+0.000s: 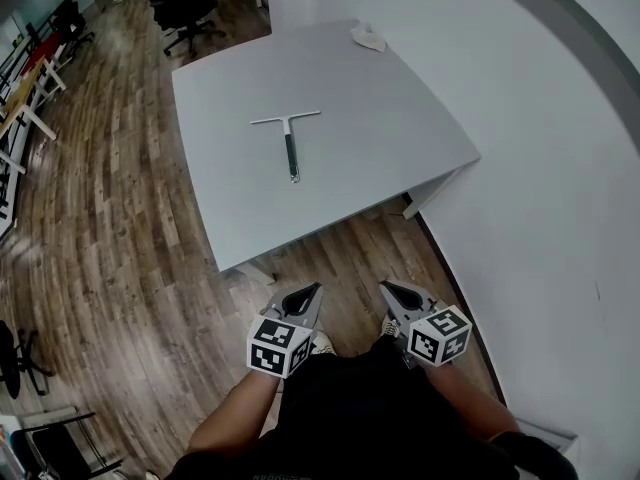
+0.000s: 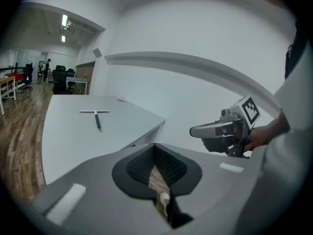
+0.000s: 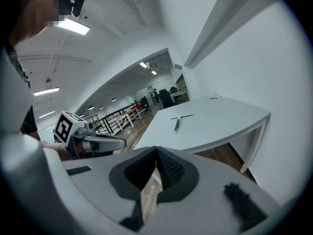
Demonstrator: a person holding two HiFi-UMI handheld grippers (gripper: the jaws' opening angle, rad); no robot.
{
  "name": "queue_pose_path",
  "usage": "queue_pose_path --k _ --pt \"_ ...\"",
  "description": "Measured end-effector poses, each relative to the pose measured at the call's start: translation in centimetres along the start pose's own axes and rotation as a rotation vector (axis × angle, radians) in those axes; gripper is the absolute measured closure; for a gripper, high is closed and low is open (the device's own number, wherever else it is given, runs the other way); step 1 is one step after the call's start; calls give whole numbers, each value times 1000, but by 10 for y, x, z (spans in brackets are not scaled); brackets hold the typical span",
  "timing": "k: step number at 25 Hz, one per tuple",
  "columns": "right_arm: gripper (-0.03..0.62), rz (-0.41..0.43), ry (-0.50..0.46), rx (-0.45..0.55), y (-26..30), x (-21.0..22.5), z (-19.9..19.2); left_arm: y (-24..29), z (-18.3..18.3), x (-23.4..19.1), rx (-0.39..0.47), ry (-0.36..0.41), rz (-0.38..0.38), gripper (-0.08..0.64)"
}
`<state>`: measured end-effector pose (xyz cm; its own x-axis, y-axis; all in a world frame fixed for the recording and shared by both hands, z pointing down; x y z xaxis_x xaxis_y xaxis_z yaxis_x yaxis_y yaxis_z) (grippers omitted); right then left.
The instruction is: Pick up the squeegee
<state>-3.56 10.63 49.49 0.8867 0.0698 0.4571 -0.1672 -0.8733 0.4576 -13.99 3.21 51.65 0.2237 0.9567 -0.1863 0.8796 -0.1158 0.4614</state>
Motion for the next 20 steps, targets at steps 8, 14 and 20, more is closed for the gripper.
queue_pose_path --k 8,14,20 --pt "588 95 -64 -73 41 -33 1 -34 -15 -31 33 -75 113 553" --pt "588 195 -122 -122 75 -64 3 -63 -30 -49 47 -126 205 554" --pt "588 279 -176 -167 102 -93 -2 -90 -44 -69 67 -167 296 553"
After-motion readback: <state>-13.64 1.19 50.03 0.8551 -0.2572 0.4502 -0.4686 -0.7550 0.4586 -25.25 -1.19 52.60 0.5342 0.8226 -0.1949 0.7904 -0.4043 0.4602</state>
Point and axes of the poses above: the fingertips, and each gripper's own axes: y forward along the fingers, x to its right, z out of its top, the point moved 1 cm from there along -y, backward along the fingers, and after that the axes turned 9 degrees about y, right-handed, at the moved point
